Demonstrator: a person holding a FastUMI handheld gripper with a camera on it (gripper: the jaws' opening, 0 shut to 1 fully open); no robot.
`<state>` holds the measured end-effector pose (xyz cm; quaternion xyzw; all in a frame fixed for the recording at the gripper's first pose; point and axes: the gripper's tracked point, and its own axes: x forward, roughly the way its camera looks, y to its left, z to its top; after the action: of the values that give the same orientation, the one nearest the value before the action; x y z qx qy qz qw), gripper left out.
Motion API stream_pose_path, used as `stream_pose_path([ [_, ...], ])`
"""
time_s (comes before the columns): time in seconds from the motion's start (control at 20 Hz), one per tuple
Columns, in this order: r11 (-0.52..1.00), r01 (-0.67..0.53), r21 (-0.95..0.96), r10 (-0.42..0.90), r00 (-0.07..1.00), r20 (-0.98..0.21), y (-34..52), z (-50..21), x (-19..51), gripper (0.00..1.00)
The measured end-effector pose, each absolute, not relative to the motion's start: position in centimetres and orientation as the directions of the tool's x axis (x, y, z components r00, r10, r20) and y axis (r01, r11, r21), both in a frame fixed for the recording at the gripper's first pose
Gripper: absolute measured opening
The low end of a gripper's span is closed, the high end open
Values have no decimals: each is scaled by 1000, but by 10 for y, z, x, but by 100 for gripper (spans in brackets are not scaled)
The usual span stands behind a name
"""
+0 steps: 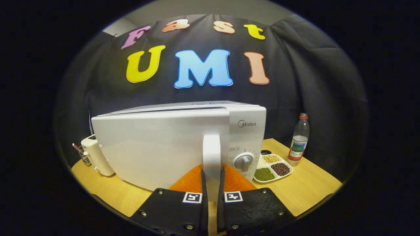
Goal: Open the microwave, put the food inside, and close the microwave door.
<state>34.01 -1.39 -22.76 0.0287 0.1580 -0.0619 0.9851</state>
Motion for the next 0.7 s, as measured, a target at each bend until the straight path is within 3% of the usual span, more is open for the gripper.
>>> stream_pose_path([
  [0.4, 990, -36, 138, 78, 946, -314, 51, -219, 241, 10],
  [0.7, 986, -155, 59, 165, 954, -251, 112, -213, 189, 10],
])
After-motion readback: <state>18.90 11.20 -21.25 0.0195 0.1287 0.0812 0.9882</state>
